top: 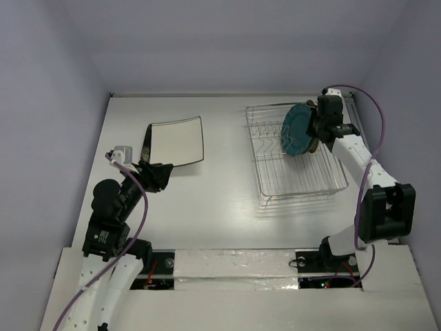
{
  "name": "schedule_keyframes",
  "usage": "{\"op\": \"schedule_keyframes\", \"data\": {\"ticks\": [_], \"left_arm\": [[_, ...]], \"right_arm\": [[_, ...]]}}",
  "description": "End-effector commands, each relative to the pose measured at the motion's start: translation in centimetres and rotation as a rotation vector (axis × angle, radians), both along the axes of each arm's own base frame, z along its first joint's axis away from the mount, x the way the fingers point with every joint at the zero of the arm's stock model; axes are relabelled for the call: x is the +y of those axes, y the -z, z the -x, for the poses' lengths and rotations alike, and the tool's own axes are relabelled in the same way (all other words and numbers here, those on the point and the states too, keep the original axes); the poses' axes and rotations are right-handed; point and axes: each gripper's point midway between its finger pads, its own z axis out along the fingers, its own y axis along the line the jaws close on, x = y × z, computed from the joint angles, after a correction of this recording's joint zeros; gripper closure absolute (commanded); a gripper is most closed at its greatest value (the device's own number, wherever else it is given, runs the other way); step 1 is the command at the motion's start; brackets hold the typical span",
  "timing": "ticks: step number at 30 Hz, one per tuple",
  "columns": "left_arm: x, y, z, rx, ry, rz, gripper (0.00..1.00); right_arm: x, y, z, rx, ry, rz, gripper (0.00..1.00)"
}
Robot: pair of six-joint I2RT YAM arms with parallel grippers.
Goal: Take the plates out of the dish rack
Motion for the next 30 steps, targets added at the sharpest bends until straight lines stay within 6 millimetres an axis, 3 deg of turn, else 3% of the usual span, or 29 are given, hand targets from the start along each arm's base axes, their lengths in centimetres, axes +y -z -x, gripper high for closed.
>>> {"op": "schedule_keyframes", "data": {"ticks": [1,8,14,15,18,23,25,26,27,30], "left_arm": [[0.0,-1.8,-0.1,-0.071,0.002,0.010,0.60],[0.0,-1.9,0.0,-0.077,0.005,0.012,0.60],[-0.1,-1.9,0.0,-0.078,0.010,0.012,0.60],[-0.1,-1.9,0.0,-0.076,0.009,0.010,0.60],[-0.1,-1.9,0.0,-0.078,0.010,0.012,0.60],[0.1,-2.0,0.0,-0.082,0.002,0.011,0.60],[0.1,-1.9,0.0,-0.078,0.002,0.012,0.60],[0.1,-2.0,0.0,-0.080,0.001,0.012,0.60],[0.3,-1.9,-0.2,-0.077,-0.010,0.011,0.60],[0.4,-1.9,-0.2,-0.076,-0.013,0.011,0.60]], "right_arm": [[0.1,-7.2,-1.3,-0.163,0.010,0.012,1.00],[0.8,-16.1,0.1,-0.345,-0.032,-0.016,1.00],[1.8,-20.3,2.1,-0.453,-0.065,-0.094,1.00],[2.1,-20.2,2.3,-0.458,-0.079,-0.110,1.00],[4.2,-21.7,3.4,-0.506,-0.173,-0.208,1.00],[12.8,-20.2,5.2,-0.471,-0.509,-0.479,1.00],[17.4,-20.4,6.7,-0.475,-0.640,-0.582,1.00],[19.1,-19.0,7.2,-0.441,-0.675,-0.615,1.00],[22.3,-18.7,8.7,-0.417,-0.748,-0.657,1.00],[27.7,-16.7,9.7,-0.352,-0.825,-0.758,1.00]]}}
